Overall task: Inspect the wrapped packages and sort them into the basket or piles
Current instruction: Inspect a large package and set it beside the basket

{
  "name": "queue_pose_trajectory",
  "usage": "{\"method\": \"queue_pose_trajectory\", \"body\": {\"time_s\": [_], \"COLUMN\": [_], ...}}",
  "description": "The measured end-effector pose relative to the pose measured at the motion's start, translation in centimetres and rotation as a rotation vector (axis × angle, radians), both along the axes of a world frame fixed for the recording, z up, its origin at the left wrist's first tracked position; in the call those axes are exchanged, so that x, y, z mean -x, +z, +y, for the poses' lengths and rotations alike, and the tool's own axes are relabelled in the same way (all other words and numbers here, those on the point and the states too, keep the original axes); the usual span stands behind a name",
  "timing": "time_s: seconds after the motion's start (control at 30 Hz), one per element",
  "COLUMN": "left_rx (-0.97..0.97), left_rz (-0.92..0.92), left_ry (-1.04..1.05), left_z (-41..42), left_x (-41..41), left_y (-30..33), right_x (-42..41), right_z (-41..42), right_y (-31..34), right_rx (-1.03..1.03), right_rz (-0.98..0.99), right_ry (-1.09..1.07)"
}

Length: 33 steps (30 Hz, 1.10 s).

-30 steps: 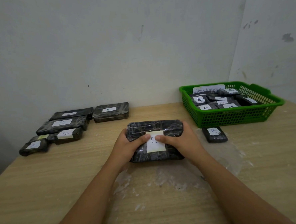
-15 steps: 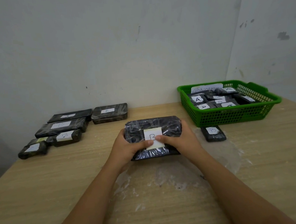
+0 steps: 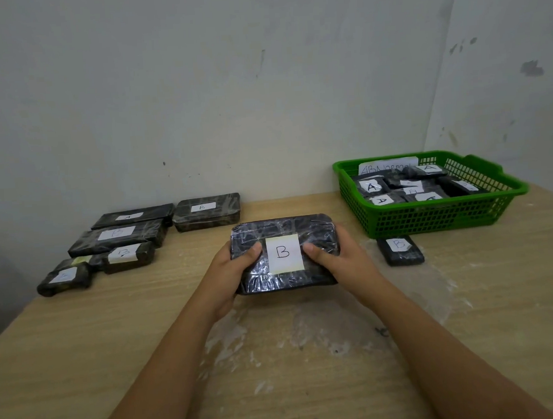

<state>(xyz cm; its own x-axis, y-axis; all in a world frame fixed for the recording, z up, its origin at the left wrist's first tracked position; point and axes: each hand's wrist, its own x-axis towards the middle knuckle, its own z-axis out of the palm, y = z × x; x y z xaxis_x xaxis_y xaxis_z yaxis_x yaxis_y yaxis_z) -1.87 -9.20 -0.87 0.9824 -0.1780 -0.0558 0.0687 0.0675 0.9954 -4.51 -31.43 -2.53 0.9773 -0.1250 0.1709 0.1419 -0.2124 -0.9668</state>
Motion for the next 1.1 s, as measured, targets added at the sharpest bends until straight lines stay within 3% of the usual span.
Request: {"method": "queue_pose_trajectory", "body": {"time_s": [0.47, 0.6, 0.73, 0.9, 1.1], "left_rx": [-0.033, -0.032, -0.044, 0.029, 0.090], "left_rz": [0.042, 0.095, 0.202, 0.267, 0.242], "left_ry": [0.070, 0.103, 0.152, 0.164, 0.078], "left_z": [-0.8, -0.4, 0.3, 0.5, 1.0], "left_x": [0.0, -0.3, -0.6, -0.5, -0.4], "left_y": [-0.5, -0.1, 0.3, 0.8, 1.3], "right_x": [-0.2, 0.0, 0.6, 0.9, 0.7], "right_z": [0.4, 0.4, 0.0, -1.3, -1.5], "right_y": [-0.1, 0.2, 1.2, 1.3, 1.1], "right_rx": [0.007, 0.067, -0.102, 0.044, -0.004], "right_rz": [-0.027, 0.037, 0.029, -0.026, -0.077], "right_ry": [-0.097, -0.050, 0.084, 0.328, 0.249]}}
